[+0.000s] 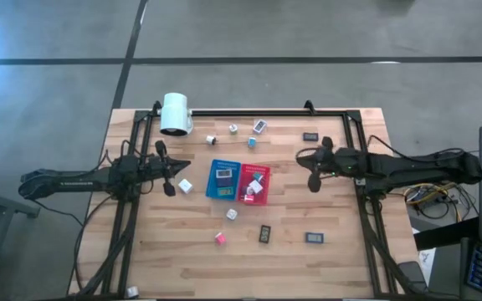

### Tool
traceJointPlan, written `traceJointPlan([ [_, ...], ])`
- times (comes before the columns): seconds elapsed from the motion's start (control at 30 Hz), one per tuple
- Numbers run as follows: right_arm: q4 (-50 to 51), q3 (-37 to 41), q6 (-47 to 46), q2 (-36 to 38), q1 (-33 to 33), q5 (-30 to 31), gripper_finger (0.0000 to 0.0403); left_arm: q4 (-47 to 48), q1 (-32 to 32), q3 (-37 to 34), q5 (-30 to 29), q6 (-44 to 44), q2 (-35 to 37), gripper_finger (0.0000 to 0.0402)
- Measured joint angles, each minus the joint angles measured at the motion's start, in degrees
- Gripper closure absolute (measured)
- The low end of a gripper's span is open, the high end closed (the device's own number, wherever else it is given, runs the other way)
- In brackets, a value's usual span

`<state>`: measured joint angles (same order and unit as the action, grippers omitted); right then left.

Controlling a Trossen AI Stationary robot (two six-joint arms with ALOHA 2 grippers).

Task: Pick & Place Office items
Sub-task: Put the dark blue digital clock into the blue bin

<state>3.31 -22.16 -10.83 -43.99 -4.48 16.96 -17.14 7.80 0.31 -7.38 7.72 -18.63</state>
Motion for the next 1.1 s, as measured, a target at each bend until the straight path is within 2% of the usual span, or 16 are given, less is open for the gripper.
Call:
traceJointPlan([
  [0.13,5.9,-2.6,-4.4,-5.7,-3.4,0.2,0.0394,0.0,0.0,0.0,0.0,0.2,0.0,0.0399],
  [0.3,14.0,-5.6,-5.6,-10.4,-11.0,1.0,0.0394,0.0,0.0,0.0,0.0,0.2,0.0,0.0399],
  [0.43,13.7,-6.6,-3.6,-12.8,-13.5,-3.6,0.0394,0.1,0.0,0.0,-0.1,0.1,0.0,0.0399],
  [0.57,15.4,-8.7,-2.2,-14.5,-14.5,-0.6,0.0394,0.1,0.0,0.0,-0.1,-0.1,0.0,0.0399],
  [0.73,30.2,-17.3,-0.6,-19.3,-22.3,-7.1,0.0394,0.2,0.0,0.0,-0.1,0.2,0.0,0.0399],
  [0.87,40.3,-25.6,8.9,-26.9,-29.9,-8.3,0.0394,0.2,0.0,0.0,-0.1,0.2,0.0,0.0399],
  [0.97,45.4,-32.1,19.6,-33.7,-33.7,-8.4,0.0394,0.2,0.0,0.0,-0.2,0.2,-0.1,0.0399],
  [1.1,53.4,-40.2,32.4,-42.6,-34.9,-2.1,0.0392,0.2,0.0,0.0,-0.2,0.2,-0.1,0.0399],
])
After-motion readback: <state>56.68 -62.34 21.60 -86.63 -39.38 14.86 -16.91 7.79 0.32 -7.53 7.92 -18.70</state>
